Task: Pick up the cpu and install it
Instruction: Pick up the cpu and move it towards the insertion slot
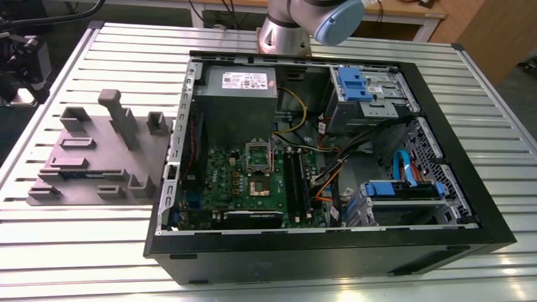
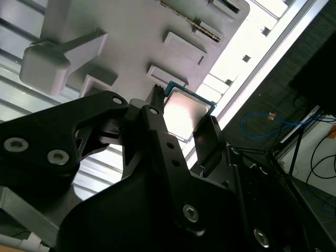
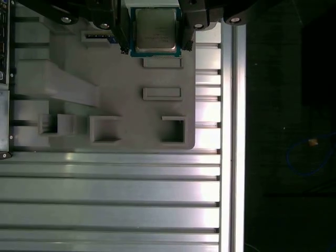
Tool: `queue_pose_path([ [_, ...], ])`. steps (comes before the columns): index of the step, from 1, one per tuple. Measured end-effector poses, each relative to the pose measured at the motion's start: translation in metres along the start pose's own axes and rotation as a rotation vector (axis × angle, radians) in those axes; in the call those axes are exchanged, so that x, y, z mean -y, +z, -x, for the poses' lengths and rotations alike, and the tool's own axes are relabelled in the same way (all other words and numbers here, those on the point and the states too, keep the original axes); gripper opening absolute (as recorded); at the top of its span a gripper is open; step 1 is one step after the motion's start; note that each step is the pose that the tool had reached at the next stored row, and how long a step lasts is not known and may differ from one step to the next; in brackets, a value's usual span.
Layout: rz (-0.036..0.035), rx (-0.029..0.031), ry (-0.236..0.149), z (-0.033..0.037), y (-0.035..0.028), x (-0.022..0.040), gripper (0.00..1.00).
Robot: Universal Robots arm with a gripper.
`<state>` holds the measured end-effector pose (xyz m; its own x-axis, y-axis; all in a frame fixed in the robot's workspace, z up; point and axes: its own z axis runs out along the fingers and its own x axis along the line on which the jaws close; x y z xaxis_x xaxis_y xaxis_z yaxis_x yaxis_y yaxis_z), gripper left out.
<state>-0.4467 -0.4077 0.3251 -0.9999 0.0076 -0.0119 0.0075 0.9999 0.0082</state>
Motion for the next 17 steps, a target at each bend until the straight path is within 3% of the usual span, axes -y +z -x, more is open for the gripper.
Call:
queue_pose_path([
  [9, -0.0002, -0.0001, 0.000, 0.0009, -0.0021, 0.0000, 0.47],
  [17, -0.0001, 0.0001, 0.000, 0.0010, -0.0153, -0.0001, 0.47],
])
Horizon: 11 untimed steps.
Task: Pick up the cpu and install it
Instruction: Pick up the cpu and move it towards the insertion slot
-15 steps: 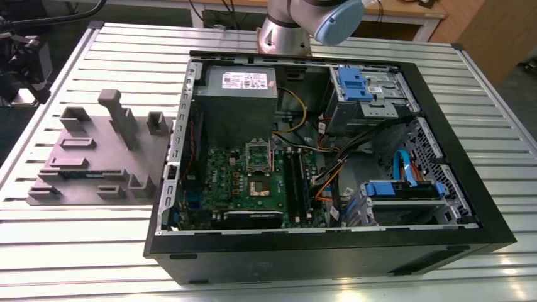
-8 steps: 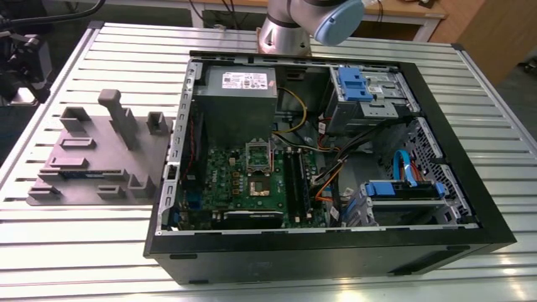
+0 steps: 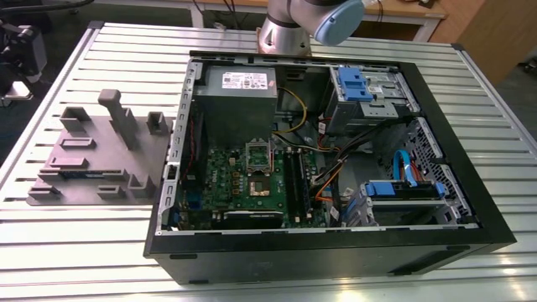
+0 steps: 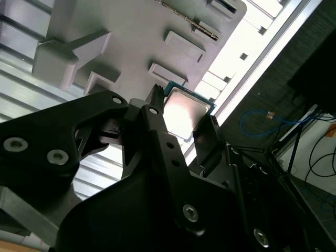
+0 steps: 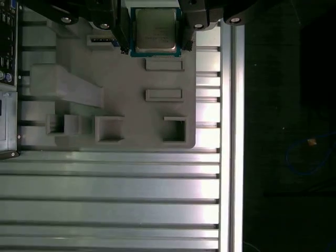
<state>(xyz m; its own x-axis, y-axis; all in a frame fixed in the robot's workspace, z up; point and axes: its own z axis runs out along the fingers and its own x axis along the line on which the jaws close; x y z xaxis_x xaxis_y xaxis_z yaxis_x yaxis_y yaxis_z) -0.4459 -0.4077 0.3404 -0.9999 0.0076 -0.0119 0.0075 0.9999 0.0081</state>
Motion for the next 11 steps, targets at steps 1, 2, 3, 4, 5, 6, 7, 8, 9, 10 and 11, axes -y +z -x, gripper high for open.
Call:
queue_pose_path([
  [1, 0.0000, 0.0000, 0.000, 0.0001, -0.0024, 0.0000, 0.47],
  [2, -0.0001, -0.0001, 0.000, 0.0001, -0.0050, -0.0001, 0.47],
  [3, 0.0000, 0.0000, 0.000, 0.0001, -0.0075, -0.0001, 0.47],
  [4, 0.0000, 0.0000, 0.000, 0.0002, -0.0103, -0.0001, 0.47],
  [5, -0.0001, -0.0001, 0.000, 0.0002, -0.0126, -0.0001, 0.47],
  [6, -0.0001, -0.0001, 0.000, 0.0002, -0.0149, -0.0001, 0.47],
  [7, -0.0001, -0.0001, 0.000, 0.0002, -0.0170, -0.0001, 0.47],
  [8, 0.0000, 0.0000, 0.000, 0.0002, -0.0190, -0.0002, 0.47],
  [9, 0.0000, 0.0000, 0.000, 0.0003, -0.0208, -0.0002, 0.47],
  [10, -0.0003, -0.0001, 0.000, 0.0003, -0.0226, -0.0002, 0.47],
  [11, -0.0004, -0.0001, 0.000, 0.0003, -0.0244, -0.0002, 0.47],
])
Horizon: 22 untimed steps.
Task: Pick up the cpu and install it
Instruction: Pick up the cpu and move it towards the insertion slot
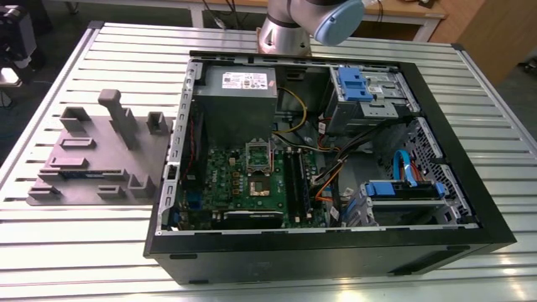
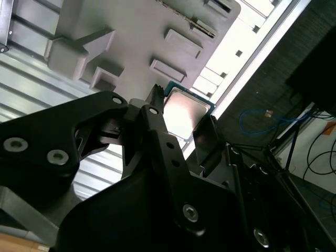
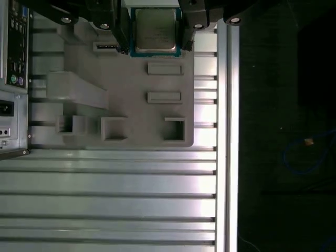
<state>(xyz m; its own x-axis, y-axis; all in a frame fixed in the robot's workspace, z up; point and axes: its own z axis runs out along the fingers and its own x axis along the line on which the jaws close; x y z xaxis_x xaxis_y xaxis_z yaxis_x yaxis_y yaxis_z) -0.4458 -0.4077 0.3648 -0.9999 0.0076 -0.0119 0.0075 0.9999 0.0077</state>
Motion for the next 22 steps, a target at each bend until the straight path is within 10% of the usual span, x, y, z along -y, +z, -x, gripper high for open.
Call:
queue_pose_path([
  [6, -0.0019, 0.0000, 0.000, 0.0001, -0.0108, -0.0001, 0.47],
  [22, -0.0020, 0.0000, 0.000, 0.0020, -0.0119, -0.0002, 0.47],
])
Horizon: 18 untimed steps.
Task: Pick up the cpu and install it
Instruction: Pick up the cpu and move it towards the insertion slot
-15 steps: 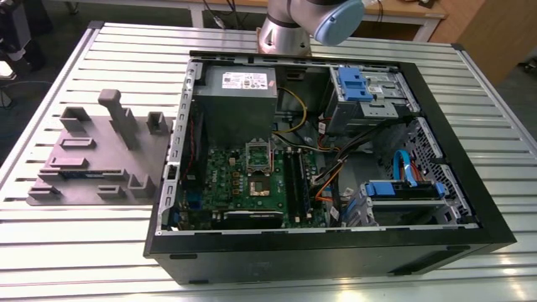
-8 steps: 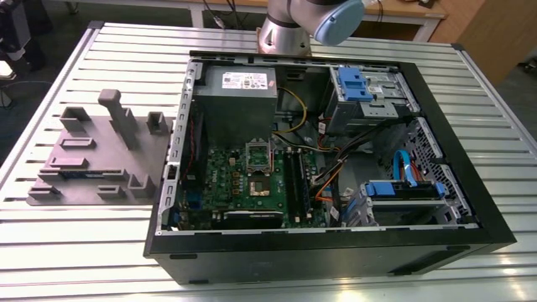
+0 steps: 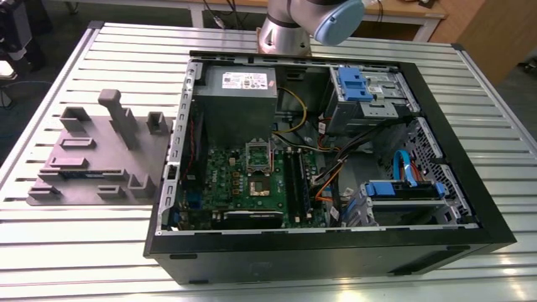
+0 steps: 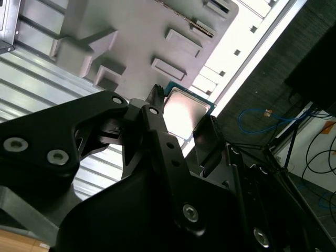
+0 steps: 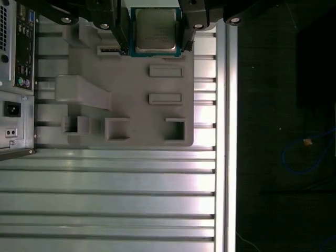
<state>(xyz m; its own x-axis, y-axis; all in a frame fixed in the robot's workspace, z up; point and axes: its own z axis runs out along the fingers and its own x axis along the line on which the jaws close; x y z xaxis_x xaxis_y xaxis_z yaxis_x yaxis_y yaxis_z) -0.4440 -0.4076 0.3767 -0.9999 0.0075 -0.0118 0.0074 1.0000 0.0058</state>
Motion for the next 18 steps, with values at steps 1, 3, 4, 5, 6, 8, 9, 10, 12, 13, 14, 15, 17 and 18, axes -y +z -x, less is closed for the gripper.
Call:
queue_pose_path([
  [1, 0.0000, 0.0000, 0.000, 0.0005, 0.0000, 0.0000, 0.47],
  [3, 0.0001, 0.0001, 0.000, 0.0015, 0.0001, 0.0000, 0.47],
  [4, 0.0001, 0.0001, 0.000, 0.0019, 0.0001, 0.0000, 0.47],
  [5, 0.0000, 0.0000, 0.000, 0.0024, 0.0001, 0.0000, 0.47],
  [6, 0.0001, 0.0001, 0.000, 0.0029, 0.0001, 0.0000, 0.47],
  [8, 0.0000, 0.0000, 0.000, 0.0039, 0.0001, 0.0000, 0.47],
  [9, 0.0001, 0.0001, 0.000, 0.0045, 0.0002, 0.0000, 0.47],
  [10, 0.0001, 0.0002, 0.000, 0.0050, 0.0002, 0.0000, 0.47],
  [12, 0.0001, 0.0001, 0.000, 0.0062, 0.0002, -0.0001, 0.47],
  [13, 0.0001, 0.0002, 0.000, 0.0065, 0.0002, -0.0001, 0.47],
  [14, 0.0001, 0.0002, 0.000, 0.0067, 0.0002, 0.0000, 0.47],
  [15, 0.0001, 0.0001, 0.000, 0.0070, 0.0002, 0.0000, 0.47],
  [17, 0.0001, 0.0001, 0.000, 0.0074, 0.0002, 0.0000, 0.47],
  [18, 0.0000, 0.0001, 0.000, 0.0076, 0.0002, 0.0000, 0.47],
])
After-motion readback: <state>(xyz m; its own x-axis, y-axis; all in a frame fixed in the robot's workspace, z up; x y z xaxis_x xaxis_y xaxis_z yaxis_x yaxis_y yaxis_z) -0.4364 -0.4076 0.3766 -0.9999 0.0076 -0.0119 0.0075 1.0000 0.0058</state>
